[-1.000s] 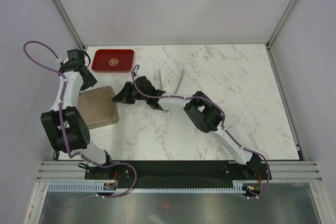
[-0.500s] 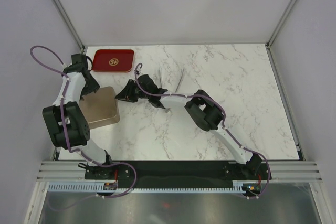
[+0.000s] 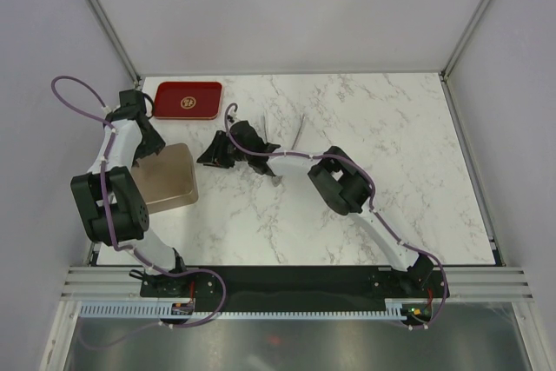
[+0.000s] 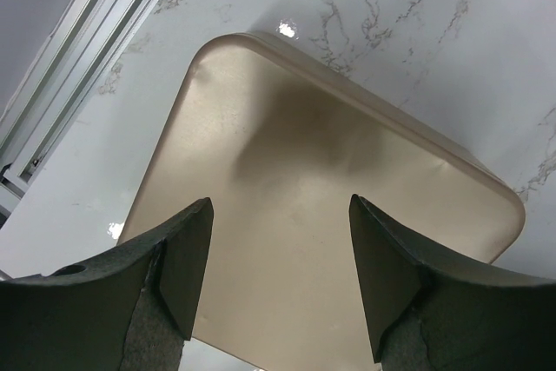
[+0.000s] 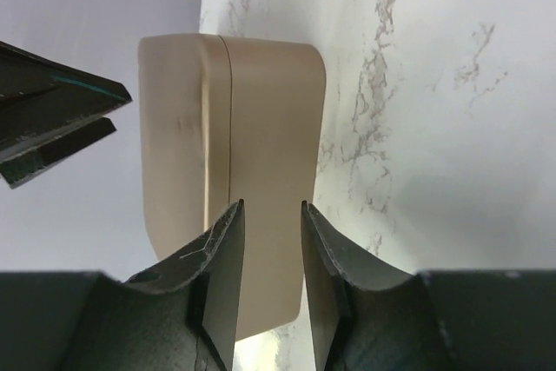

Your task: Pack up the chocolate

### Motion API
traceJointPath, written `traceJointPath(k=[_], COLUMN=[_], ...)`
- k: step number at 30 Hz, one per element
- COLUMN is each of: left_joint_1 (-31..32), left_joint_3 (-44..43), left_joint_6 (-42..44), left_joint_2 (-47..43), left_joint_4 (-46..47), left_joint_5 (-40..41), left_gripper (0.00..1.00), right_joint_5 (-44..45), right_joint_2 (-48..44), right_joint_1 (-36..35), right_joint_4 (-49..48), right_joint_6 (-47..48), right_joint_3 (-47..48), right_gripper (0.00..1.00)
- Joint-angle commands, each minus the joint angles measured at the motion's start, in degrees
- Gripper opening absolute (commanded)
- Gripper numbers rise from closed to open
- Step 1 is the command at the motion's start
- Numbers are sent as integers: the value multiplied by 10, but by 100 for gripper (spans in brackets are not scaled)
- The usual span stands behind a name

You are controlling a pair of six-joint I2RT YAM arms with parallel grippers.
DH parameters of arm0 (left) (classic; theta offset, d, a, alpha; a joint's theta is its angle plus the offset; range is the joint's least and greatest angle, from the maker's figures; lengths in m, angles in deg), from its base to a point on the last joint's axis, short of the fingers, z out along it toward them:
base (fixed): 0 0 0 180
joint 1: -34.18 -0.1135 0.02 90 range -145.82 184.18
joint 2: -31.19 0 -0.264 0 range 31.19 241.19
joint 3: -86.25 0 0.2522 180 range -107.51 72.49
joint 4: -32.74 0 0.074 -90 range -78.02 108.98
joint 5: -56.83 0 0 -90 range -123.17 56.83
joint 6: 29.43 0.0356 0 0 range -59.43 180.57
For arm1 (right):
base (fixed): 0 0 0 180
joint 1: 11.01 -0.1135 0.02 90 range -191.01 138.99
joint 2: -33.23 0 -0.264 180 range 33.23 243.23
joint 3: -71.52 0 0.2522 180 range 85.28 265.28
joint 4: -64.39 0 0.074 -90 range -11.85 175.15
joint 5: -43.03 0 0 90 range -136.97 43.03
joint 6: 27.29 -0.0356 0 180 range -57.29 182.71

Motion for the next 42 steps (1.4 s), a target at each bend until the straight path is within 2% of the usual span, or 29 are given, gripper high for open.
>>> traceJointPath(k=[1,5,10,13,17,23,26,29,31,33,34,35,36,37,39,40,42], left_joint_1=[1,-2,-20,-26,-55,-56,-54,-35,-18,25,68,87,101,114,160,189,220], left_joint_3=[-1,0,32,95,146,110,61,9,-6,-16,-19,-24,-24,-21,-11,-7,2], left_joint_6=[-16,-23,-29,-44,-47,-33,-16,-4,-1,3,6,6,7,11,14,17,12], left_joint_2=[-30,-60,-57,-75,-64,-88,-116,-148,-160,-180,-187,-192,-205,-211,-224,-233,-246], left_joint_4=[14,14,-4,8,36,18,0,-2,-1,8,13,14,19,28,60,71,92], left_joint_5=[23,35,38,58,12,4,-2,-42,-83,-135,-140,-137,-177,-216,-289,-348,-378], left_gripper=[72,72,71,72,72,72,72,72,73,73,73,74,74,75,78,99,100], right_joint_5=[20,26,25,24,15,15,24,37,39,38,36,35,42,54,110,127,173], right_joint_2=[-60,-89,-135,-158,-168,-192,-210,-230,-254,-292,-308,-326,-367,-389,-454,-476,-543], right_joint_1=[-6,-13,-14,-13,-13,-13,-14,-14,-15,-14,-7,-4,1,7,12,15,21], right_joint_4=[21,47,39,20,15,39,55,86,111,122,129,135,148,162,202,234,261], right_joint_6=[48,70,85,90,97,130,144,162,173,195,200,205,214,227,261,269,273], right_joint_3=[17,2,-61,-105,-131,-137,-142,-142,-149,-176,-191,-227,-245,-260,-293,-303,-338], right_gripper=[40,34,33,32,32,32,32,34,37,44,47,56,80,98,98,98,98])
